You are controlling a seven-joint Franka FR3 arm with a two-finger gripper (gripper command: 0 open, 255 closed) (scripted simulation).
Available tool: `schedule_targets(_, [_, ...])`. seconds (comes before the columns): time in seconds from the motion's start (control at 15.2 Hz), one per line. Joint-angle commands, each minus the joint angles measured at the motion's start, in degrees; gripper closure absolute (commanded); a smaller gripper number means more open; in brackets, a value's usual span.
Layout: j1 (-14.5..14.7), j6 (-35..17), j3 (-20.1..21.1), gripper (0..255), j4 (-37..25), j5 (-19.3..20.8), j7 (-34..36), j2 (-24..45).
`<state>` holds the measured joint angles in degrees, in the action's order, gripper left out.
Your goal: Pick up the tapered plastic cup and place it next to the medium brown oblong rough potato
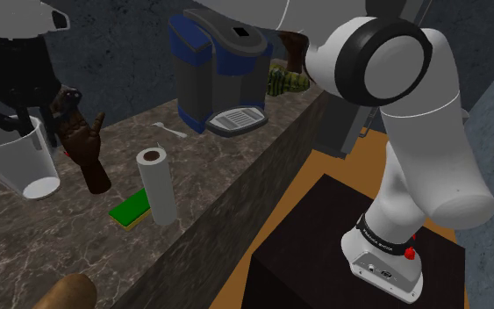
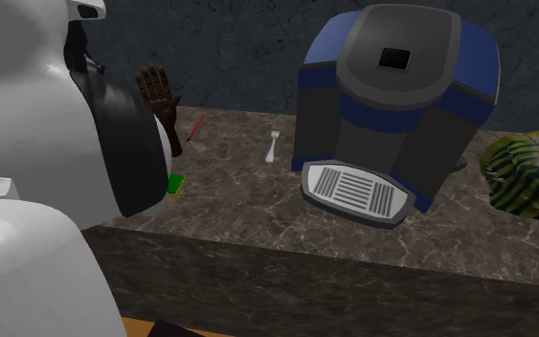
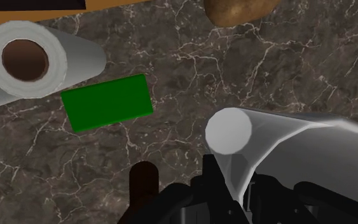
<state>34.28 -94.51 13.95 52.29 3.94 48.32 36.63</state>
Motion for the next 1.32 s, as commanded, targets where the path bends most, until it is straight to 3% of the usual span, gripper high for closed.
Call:
schedule_targets(0.0, [-0.4, -2.4, 0.0, 255, 3.2, -0.1, -0.1, -0.9])
schedule_targets(1.25, [-1.9, -18.2, 0.0, 255, 20.8, -0.4, -0.5, -2.6])
